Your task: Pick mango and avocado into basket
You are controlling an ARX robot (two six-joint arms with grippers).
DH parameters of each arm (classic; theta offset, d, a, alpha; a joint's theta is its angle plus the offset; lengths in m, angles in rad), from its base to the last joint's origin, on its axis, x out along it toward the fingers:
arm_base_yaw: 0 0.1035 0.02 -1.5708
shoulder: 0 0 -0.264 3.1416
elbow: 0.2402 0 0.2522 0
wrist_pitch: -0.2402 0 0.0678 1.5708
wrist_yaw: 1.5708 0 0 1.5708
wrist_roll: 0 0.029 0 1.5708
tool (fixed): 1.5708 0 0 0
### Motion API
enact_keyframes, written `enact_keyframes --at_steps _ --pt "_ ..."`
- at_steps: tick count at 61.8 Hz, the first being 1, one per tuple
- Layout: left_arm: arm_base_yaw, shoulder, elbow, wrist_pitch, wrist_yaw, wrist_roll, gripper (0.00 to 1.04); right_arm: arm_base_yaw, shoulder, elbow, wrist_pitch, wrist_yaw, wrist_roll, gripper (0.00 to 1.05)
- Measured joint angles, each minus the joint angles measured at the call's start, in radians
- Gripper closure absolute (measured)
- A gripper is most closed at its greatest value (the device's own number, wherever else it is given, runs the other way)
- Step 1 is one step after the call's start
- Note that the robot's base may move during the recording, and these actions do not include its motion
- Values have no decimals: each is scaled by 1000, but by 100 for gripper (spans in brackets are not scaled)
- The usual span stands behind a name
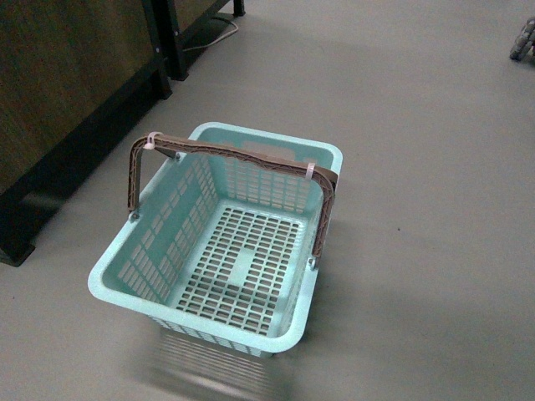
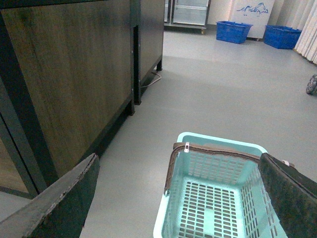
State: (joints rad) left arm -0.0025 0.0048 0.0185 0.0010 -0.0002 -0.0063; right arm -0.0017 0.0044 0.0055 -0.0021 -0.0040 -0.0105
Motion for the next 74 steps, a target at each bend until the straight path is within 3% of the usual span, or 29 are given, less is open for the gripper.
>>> enact_keyframes --at_steps 74 --pt "0 0 0 0 0 0 7 0 0 0 0 0 0 7"
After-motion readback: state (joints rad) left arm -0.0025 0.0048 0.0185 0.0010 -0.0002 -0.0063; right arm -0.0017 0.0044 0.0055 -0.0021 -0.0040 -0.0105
